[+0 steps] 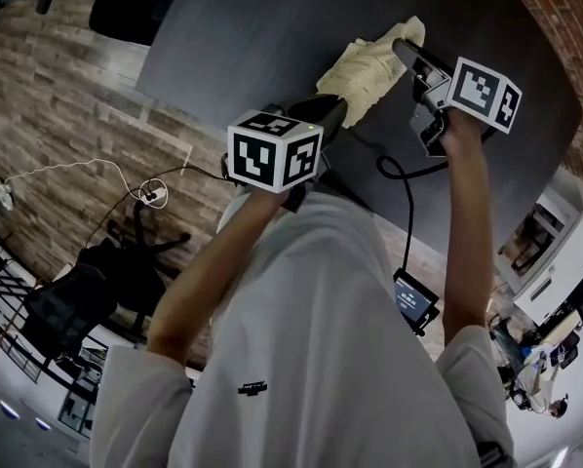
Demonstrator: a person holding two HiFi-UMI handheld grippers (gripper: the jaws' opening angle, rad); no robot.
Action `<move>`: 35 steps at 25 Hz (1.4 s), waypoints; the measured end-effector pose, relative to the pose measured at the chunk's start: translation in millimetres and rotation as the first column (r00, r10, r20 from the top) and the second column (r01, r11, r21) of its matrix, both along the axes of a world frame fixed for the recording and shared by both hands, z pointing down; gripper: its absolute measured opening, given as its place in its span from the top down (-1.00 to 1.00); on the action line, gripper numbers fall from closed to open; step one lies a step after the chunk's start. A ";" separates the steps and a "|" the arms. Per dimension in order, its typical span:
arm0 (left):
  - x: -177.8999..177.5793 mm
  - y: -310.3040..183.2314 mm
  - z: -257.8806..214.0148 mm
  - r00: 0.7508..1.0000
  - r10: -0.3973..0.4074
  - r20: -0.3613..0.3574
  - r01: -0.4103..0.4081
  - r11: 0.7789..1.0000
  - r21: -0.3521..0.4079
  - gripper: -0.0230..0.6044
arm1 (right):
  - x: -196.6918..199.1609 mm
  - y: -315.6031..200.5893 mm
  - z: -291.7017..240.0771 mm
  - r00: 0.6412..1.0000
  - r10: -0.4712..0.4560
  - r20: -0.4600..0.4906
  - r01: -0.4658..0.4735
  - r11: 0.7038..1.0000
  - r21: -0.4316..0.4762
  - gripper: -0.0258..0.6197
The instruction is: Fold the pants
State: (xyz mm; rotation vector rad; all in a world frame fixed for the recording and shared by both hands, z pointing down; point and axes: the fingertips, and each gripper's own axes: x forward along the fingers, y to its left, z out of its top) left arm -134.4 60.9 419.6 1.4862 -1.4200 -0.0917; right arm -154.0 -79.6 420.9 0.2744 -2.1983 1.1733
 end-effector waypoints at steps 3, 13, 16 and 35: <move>-22.2 6.7 6.6 1.000 -0.019 -0.008 0.019 1.000 -0.020 0.78 | -10.0 1.9 -9.1 0.999 0.015 0.029 -0.016 1.000 0.023 0.54; -61.8 10.4 41.8 0.999 -0.039 -0.005 0.038 0.993 -0.110 0.78 | 17.2 24.7 27.8 0.993 -0.010 -0.120 0.025 0.992 0.127 0.68; -73.3 15.1 59.2 0.999 -0.039 0.013 0.040 0.988 -0.151 0.78 | 17.1 33.4 48.2 0.989 -0.004 -0.145 0.022 0.992 0.124 0.76; -91.1 31.5 124.9 0.993 0.090 0.072 -0.072 0.974 -0.217 0.70 | -1.1 43.1 98.3 0.973 0.082 -0.216 -0.057 0.991 0.121 0.90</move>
